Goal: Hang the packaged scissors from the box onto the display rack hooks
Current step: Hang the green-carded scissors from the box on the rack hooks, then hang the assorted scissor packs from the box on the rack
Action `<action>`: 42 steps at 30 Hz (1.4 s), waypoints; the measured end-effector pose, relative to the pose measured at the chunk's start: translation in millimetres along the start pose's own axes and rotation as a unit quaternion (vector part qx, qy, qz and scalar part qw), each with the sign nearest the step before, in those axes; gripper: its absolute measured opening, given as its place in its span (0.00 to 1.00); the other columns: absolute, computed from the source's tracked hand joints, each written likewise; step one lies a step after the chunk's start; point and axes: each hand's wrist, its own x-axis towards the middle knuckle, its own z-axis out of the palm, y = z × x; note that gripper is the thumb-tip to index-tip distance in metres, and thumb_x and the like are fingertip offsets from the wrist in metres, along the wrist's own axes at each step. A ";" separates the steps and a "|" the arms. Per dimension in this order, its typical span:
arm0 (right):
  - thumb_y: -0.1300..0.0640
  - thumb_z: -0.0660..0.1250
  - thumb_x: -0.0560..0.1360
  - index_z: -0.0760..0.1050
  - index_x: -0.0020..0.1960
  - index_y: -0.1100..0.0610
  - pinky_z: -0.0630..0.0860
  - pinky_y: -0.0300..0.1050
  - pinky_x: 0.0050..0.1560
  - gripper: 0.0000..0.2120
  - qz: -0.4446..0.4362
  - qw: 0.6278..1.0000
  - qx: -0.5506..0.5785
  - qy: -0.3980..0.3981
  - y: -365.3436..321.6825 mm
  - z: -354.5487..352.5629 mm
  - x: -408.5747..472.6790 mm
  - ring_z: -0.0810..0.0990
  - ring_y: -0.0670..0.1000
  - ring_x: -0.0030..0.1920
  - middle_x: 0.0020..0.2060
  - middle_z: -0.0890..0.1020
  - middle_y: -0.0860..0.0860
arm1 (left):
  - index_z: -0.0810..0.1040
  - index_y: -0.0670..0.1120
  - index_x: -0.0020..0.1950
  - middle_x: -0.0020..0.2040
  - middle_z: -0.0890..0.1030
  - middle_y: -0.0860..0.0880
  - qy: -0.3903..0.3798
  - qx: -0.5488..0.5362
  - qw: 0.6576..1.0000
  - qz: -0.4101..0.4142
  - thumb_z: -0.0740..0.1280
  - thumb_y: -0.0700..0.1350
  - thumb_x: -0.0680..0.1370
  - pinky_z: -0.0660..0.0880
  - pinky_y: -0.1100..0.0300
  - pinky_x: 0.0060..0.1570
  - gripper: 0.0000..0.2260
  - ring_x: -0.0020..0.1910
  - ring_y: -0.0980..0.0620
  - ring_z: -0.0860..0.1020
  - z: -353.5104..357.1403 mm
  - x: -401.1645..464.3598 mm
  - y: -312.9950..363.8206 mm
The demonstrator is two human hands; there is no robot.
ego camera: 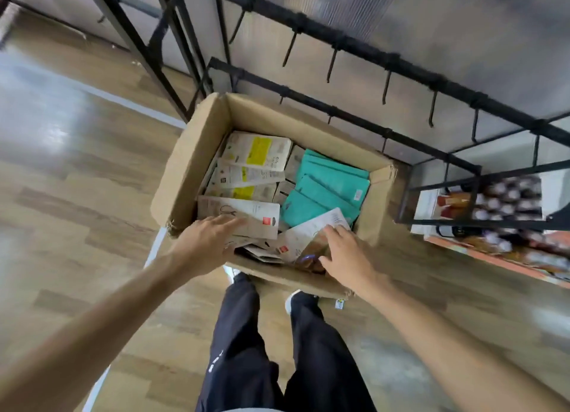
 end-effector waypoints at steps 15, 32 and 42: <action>0.63 0.59 0.81 0.70 0.48 0.55 0.68 0.45 0.34 0.05 0.040 0.992 -0.124 0.000 21.0 -19.0 34.5 0.76 0.56 0.40 0.44 0.78 0.54 | 0.71 0.51 0.71 0.64 0.77 0.45 -0.002 -0.068 0.996 -0.066 0.66 0.40 0.78 0.77 0.50 0.51 0.22 0.58 0.42 0.78 43.9 44.9 1.9; 0.52 0.72 0.77 0.75 0.50 0.54 0.77 0.47 0.45 0.08 0.019 0.997 0.055 0.056 33.0 -11.2 35.9 0.79 0.49 0.46 0.45 0.81 0.47 | 0.57 0.48 0.76 0.72 0.59 0.42 -0.034 0.080 0.994 -0.069 0.75 0.55 0.72 0.79 0.49 0.54 0.40 0.69 0.41 0.64 65.7 76.0 39.6; 0.52 0.71 0.78 0.75 0.49 0.52 0.71 0.35 0.37 0.06 0.016 0.996 0.075 0.046 35.7 -10.5 39.2 0.79 0.45 0.43 0.44 0.81 0.45 | 0.72 0.47 0.67 0.55 0.80 0.46 0.126 0.122 0.984 -0.016 0.70 0.41 0.75 0.79 0.53 0.33 0.21 0.48 0.45 0.81 62.1 85.8 35.0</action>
